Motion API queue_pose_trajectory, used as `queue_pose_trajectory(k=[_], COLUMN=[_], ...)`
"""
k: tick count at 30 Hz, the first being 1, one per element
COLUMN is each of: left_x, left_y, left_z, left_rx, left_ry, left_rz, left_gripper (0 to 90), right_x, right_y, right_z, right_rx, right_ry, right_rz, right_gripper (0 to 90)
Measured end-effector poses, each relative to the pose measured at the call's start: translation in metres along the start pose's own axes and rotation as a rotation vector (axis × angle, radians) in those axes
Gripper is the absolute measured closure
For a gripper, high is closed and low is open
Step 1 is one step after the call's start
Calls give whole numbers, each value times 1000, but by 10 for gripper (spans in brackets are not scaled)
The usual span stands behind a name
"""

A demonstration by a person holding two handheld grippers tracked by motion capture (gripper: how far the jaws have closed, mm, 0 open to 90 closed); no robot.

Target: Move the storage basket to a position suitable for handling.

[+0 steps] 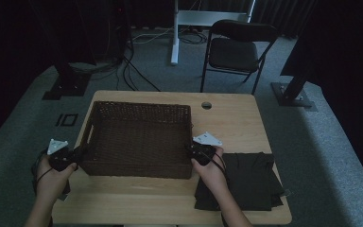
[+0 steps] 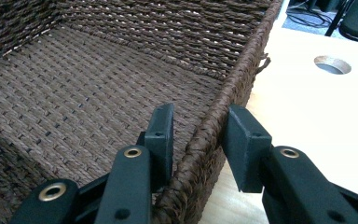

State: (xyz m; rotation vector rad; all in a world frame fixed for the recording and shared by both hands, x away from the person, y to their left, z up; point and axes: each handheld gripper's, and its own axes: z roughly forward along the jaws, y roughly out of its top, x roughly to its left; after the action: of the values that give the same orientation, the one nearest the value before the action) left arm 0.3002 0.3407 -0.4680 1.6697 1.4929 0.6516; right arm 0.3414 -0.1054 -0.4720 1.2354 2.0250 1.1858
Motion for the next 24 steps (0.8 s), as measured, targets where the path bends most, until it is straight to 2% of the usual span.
queue_pose_trajectory(k=[2, 5, 8, 12, 14, 16, 20, 24], left_x=[0, -1, 0, 1, 1, 1, 2, 2], left_y=[1, 1, 1, 0, 0, 1, 0, 1], left_z=[2, 3, 2, 2, 1, 2, 4, 4], left_rx=[-1, -2, -4, -2, -3, 0, -12, -11], left_ry=[4, 9, -7, -18, -25, -17, -14, -13], left_rz=[1, 7, 2, -3, -7, 4, 2, 3], left_gripper=[778, 777, 775, 774, 773, 771, 772, 773], right_x=[-2, -3, -8, -10, -10, -9, -8, -5], right_y=[4, 6, 5, 6, 5, 7, 4, 3], right_z=[3, 5, 8, 8, 8, 8, 7, 3], right_rx=[13, 15, -2, 1, 3, 6, 1, 11], right_ry=[-9, -7, 17, 31, 27, 11, 25, 15], right_rz=[-19, -18, 1, -5, -4, -26, -2, -25], right_gripper=[648, 649, 645, 634, 636, 639, 633, 629])
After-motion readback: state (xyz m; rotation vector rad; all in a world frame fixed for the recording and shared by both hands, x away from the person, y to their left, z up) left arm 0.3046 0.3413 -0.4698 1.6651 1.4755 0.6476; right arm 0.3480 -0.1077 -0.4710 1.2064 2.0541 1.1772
